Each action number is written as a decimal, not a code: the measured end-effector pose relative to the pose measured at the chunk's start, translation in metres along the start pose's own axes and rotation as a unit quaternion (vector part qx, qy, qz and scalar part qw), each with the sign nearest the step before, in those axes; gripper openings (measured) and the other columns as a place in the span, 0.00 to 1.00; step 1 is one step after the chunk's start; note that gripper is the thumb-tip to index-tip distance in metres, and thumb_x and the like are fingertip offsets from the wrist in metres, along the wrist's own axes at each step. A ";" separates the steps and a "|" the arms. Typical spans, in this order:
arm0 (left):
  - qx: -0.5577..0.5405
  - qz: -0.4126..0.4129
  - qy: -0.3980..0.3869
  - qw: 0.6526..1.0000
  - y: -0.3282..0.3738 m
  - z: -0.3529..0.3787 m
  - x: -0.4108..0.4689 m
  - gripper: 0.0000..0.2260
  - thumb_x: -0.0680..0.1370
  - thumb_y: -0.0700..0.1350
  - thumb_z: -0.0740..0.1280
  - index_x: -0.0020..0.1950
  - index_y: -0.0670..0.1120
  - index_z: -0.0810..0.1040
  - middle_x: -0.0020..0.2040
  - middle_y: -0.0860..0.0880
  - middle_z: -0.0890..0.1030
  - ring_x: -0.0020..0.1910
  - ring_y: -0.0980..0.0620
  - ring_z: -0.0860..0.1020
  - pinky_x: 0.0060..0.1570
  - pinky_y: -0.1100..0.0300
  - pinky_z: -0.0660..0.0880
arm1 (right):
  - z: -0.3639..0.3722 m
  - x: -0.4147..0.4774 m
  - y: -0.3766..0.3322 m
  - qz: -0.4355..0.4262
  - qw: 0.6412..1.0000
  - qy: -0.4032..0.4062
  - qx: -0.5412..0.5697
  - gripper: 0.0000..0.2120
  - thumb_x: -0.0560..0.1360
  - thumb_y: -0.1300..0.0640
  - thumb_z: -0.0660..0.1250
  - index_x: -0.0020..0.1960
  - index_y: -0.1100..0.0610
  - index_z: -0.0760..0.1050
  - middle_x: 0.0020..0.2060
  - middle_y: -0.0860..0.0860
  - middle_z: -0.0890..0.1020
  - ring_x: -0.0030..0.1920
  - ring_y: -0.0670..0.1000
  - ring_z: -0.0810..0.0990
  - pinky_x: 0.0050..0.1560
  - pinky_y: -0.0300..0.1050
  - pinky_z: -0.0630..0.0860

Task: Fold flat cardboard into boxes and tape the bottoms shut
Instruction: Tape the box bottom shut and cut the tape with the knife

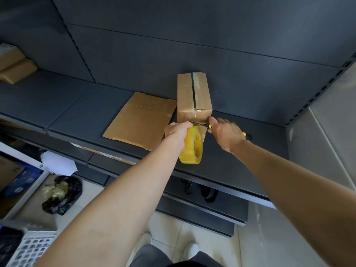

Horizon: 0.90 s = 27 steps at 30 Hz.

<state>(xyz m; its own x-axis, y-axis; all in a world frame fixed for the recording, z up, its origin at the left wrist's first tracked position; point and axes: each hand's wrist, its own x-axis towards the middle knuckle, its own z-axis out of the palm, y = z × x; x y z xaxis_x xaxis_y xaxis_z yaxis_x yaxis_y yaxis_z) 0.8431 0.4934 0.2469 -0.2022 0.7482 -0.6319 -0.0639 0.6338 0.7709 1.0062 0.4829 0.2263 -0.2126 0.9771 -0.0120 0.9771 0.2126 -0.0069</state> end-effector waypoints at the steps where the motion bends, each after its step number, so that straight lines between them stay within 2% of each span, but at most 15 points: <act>1: 0.009 0.001 -0.003 1.000 0.001 0.000 0.001 0.16 0.68 0.48 0.76 0.51 0.45 0.78 0.43 0.46 0.78 0.41 0.47 0.76 0.45 0.53 0.73 | 0.002 0.000 0.001 0.002 1.000 0.001 0.005 0.08 0.83 0.53 0.54 0.58 0.57 0.64 0.49 0.55 0.75 0.50 0.57 0.74 0.46 0.49 0.67; 5: 0.037 0.013 -0.009 0.999 0.002 -0.004 0.005 0.13 0.68 0.46 0.76 0.48 0.46 0.78 0.38 0.49 0.77 0.36 0.50 0.74 0.39 0.58 0.70 | 0.009 -0.003 0.005 0.011 1.000 -0.017 0.003 0.08 0.83 0.53 0.53 0.57 0.57 0.64 0.49 0.55 0.75 0.49 0.57 0.74 0.46 0.49 0.67; 8: 0.069 0.025 -0.017 0.997 -0.001 -0.007 0.009 0.09 0.70 0.46 0.76 0.42 0.46 0.76 0.38 0.50 0.76 0.36 0.52 0.73 0.33 0.61 0.68 | 0.020 -0.015 0.022 0.044 0.994 -0.091 -0.041 0.06 0.82 0.54 0.54 0.56 0.56 0.63 0.51 0.55 0.76 0.51 0.57 0.74 0.49 0.50 0.69; 10: 0.087 0.036 -0.026 0.995 -0.001 -0.010 0.010 0.09 0.71 0.45 0.75 0.42 0.46 0.76 0.38 0.51 0.76 0.36 0.52 0.73 0.31 0.62 0.67 | 0.023 -0.024 0.034 0.086 0.986 -0.141 -0.034 0.09 0.81 0.54 0.56 0.59 0.57 0.65 0.56 0.56 0.75 0.56 0.57 0.73 0.54 0.53 0.70; 13: 0.109 0.038 -0.044 0.992 0.002 -0.012 0.012 0.10 0.71 0.45 0.75 0.47 0.45 0.78 0.40 0.50 0.78 0.41 0.49 0.76 0.35 0.60 0.70 | 0.027 -0.027 0.048 0.161 0.963 -0.215 -0.015 0.17 0.79 0.56 0.60 0.66 0.60 0.66 0.63 0.57 0.71 0.65 0.58 0.67 0.61 0.56 0.69; 16: 0.124 0.040 -0.045 0.990 0.004 -0.014 0.012 0.11 0.70 0.45 0.76 0.47 0.44 0.78 0.43 0.48 0.79 0.46 0.46 0.78 0.44 0.56 0.74 | 0.031 -0.026 0.050 0.211 0.949 -0.234 0.012 0.19 0.78 0.61 0.61 0.67 0.62 0.64 0.65 0.59 0.70 0.66 0.60 0.66 0.63 0.56 0.69; 18: 0.124 0.040 -0.041 0.991 0.004 -0.014 0.012 0.11 0.70 0.44 0.76 0.47 0.44 0.78 0.43 0.48 0.79 0.46 0.46 0.78 0.45 0.55 0.74 | 0.032 -0.025 0.045 0.219 0.953 -0.207 0.017 0.19 0.77 0.62 0.62 0.66 0.63 0.64 0.64 0.59 0.70 0.65 0.60 0.67 0.62 0.55 0.70; 20: 0.121 0.036 -0.038 0.991 0.005 -0.014 0.012 0.12 0.69 0.45 0.76 0.48 0.44 0.79 0.45 0.48 0.80 0.46 0.46 0.78 0.44 0.55 0.73 | 0.026 -0.021 0.037 0.216 0.968 -0.123 0.023 0.16 0.78 0.59 0.61 0.65 0.62 0.65 0.63 0.59 0.71 0.64 0.60 0.68 0.60 0.54 0.69; 22: 0.120 0.033 -0.037 0.992 0.004 -0.014 0.013 0.13 0.69 0.45 0.76 0.50 0.43 0.79 0.46 0.47 0.80 0.47 0.46 0.78 0.44 0.55 0.73 | 0.011 -0.014 0.026 0.189 0.979 0.043 0.070 0.13 0.81 0.56 0.57 0.59 0.63 0.70 0.56 0.60 0.76 0.59 0.61 0.72 0.56 0.54 0.69; 24: 0.119 0.034 -0.037 0.992 0.004 -0.014 0.014 0.13 0.69 0.44 0.77 0.50 0.43 0.79 0.48 0.46 0.81 0.49 0.45 0.78 0.48 0.53 0.75 | -0.011 -0.006 0.010 0.133 0.959 0.209 0.135 0.13 0.80 0.54 0.59 0.53 0.64 0.72 0.49 0.60 0.77 0.52 0.62 0.74 0.51 0.54 0.68; 25: 0.116 0.036 -0.036 0.992 0.004 -0.014 0.014 0.13 0.69 0.44 0.77 0.50 0.43 0.80 0.50 0.45 0.81 0.50 0.44 0.79 0.51 0.52 0.76 | -0.022 -0.002 0.001 0.094 0.951 0.251 0.155 0.14 0.79 0.52 0.61 0.53 0.64 0.72 0.49 0.60 0.76 0.51 0.61 0.73 0.51 0.54 0.68; 27: 0.108 0.036 -0.037 0.993 0.005 -0.013 0.013 0.15 0.69 0.43 0.77 0.53 0.42 0.80 0.52 0.44 0.82 0.52 0.44 0.79 0.56 0.51 0.76 | -0.039 0.008 -0.017 0.009 0.956 0.246 0.160 0.21 0.76 0.47 0.65 0.60 0.62 0.73 0.55 0.59 0.74 0.56 0.60 0.70 0.55 0.53 0.68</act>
<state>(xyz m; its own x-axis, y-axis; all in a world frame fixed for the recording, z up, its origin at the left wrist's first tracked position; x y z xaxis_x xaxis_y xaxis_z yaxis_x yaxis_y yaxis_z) 0.8271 0.5036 0.2434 -0.1251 0.8010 -0.5855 0.1614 0.5987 0.7846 0.9878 0.4877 0.2651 -0.0903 0.8852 0.4563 0.9127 0.2569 -0.3178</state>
